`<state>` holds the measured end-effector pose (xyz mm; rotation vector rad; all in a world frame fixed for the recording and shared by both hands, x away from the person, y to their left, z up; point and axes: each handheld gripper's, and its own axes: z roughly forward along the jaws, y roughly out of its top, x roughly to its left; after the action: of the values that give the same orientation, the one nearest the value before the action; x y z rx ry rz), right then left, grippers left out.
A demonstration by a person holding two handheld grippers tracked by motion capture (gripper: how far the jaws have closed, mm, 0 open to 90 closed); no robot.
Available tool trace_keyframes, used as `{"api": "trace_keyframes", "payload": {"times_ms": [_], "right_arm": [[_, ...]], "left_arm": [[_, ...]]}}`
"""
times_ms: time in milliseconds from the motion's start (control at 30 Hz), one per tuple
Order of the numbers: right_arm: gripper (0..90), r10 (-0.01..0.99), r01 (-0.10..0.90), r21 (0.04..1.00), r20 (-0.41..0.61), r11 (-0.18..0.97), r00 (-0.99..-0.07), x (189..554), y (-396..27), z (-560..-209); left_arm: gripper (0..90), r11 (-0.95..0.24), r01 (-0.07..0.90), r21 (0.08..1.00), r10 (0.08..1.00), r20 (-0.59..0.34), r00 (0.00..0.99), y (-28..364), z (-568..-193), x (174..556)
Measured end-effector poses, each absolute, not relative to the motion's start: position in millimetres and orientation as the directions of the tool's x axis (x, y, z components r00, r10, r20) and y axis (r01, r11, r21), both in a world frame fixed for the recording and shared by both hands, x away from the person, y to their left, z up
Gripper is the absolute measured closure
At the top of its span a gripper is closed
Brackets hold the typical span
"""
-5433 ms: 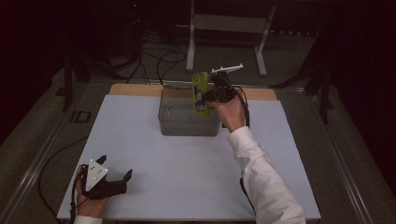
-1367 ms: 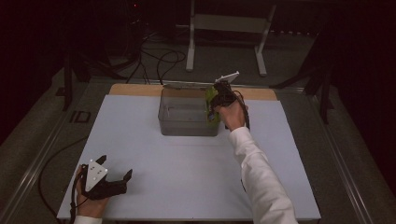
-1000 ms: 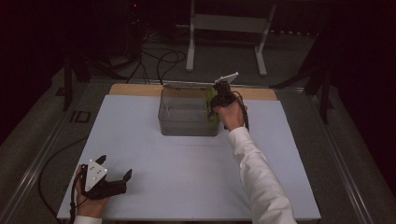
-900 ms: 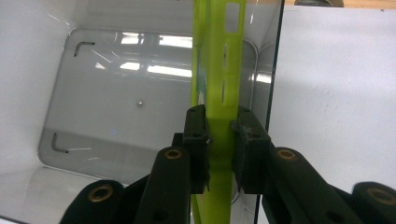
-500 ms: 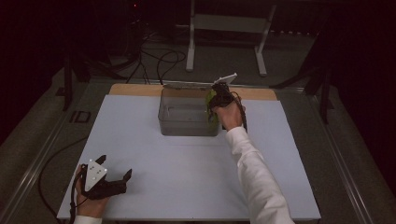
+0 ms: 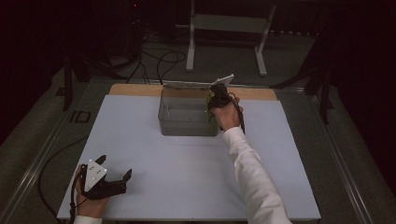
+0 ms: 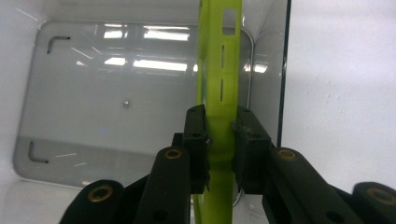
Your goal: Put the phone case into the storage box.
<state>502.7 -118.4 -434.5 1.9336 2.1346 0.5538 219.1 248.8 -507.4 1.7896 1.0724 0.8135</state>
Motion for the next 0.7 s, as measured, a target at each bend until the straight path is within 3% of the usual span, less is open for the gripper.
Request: {"api": "trace_keyframes", "payload": {"times_ms": [700], "right_arm": [[77.2, 0.994, 0.921, 0.386, 0.073, 0.044, -0.078, 507.6, -115.3, -441.3]], "left_arm": [[0.0, -0.254, 0.337, 0.907, 0.903, 0.096, 0.42, 248.6, -507.8, 219.5]]}}
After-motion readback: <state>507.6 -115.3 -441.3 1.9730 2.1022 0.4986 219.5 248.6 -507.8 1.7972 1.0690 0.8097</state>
